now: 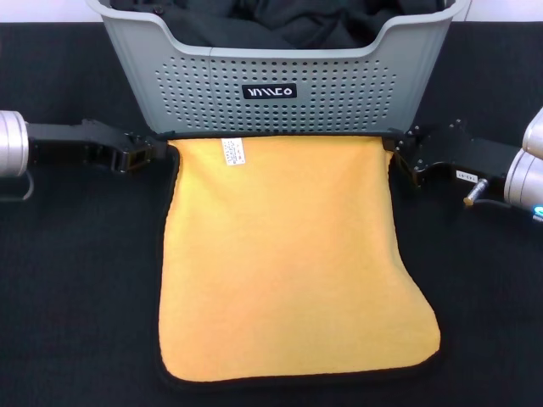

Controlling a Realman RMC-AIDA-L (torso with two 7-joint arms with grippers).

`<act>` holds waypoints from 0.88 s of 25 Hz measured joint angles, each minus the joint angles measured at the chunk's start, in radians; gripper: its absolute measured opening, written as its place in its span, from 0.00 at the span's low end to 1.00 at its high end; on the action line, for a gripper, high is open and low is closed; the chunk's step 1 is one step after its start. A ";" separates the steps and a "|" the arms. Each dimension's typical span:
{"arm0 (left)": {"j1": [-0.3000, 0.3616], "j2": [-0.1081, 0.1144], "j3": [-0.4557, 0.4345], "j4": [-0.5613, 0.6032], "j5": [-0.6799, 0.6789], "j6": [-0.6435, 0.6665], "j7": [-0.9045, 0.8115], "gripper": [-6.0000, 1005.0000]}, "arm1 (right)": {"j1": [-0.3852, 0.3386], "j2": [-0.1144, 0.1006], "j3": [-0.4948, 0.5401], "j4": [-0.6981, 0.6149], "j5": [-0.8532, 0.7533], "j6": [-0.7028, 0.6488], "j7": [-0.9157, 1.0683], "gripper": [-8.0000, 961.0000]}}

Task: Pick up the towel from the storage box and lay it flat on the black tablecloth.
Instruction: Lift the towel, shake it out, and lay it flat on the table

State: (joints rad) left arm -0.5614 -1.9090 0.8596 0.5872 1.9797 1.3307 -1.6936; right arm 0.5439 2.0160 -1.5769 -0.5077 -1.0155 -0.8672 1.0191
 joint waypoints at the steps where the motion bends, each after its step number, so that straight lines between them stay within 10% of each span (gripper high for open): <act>1: 0.000 -0.002 0.000 0.000 0.000 0.000 0.000 0.15 | 0.000 0.000 0.000 0.000 0.000 -0.001 0.000 0.02; 22: 0.005 -0.013 -0.039 -0.002 -0.009 0.010 -0.006 0.17 | -0.001 -0.004 -0.006 0.001 -0.001 -0.036 0.059 0.12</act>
State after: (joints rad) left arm -0.5561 -1.9222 0.8209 0.5850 1.9706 1.3404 -1.6996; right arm 0.5428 2.0119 -1.5831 -0.5070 -1.0168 -0.9029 1.0782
